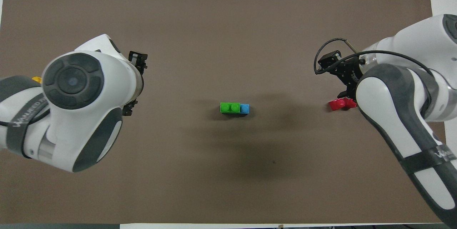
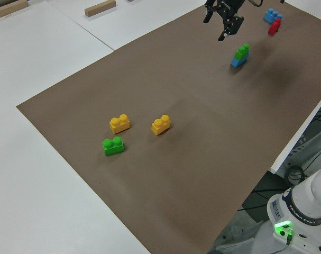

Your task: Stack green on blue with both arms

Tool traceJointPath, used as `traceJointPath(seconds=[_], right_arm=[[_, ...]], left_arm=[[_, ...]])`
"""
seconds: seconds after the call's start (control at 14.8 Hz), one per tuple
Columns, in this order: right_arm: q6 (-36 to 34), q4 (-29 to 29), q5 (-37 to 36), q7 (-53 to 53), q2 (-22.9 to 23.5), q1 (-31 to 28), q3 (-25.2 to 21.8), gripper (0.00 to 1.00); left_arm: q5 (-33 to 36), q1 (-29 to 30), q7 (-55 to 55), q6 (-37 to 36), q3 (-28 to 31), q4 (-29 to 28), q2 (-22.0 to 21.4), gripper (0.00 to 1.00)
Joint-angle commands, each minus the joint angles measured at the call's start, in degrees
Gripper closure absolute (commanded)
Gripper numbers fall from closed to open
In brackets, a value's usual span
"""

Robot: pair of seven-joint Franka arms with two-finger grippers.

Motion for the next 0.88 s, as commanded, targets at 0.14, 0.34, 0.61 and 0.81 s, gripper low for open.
traceJointPath(seconds=[0.14, 0.34, 0.61, 0.81], right_arm=[[-10.45, 7.03, -6.50, -20.13, -2.30, -2.00, 0.39, 0.00], [-17.22, 12.04, -6.58, -30.52, -2.92, -4.29, 0.30, 0.00], [-19.00, 12.85, -8.77, -44.77, -5.11, -5.88, 0.21, 0.00], [-21.02, 11.80, -9.40, -44.27, -7.48, -5.88, 0.30, 0.00]], left_arm=[[-2.23, 6.09, 15.22, -3.43, -0.06, 0.47, -2.69, 0.00], [-2.23, 9.61, 25.85, -3.96, -0.06, 0.74, -2.69, 0.00], [-3.54, 13.21, 40.17, -5.19, -0.06, 1.26, -2.60, 0.00], [-3.81, 14.28, 52.21, -7.47, 0.37, 2.58, -2.34, 0.00]])
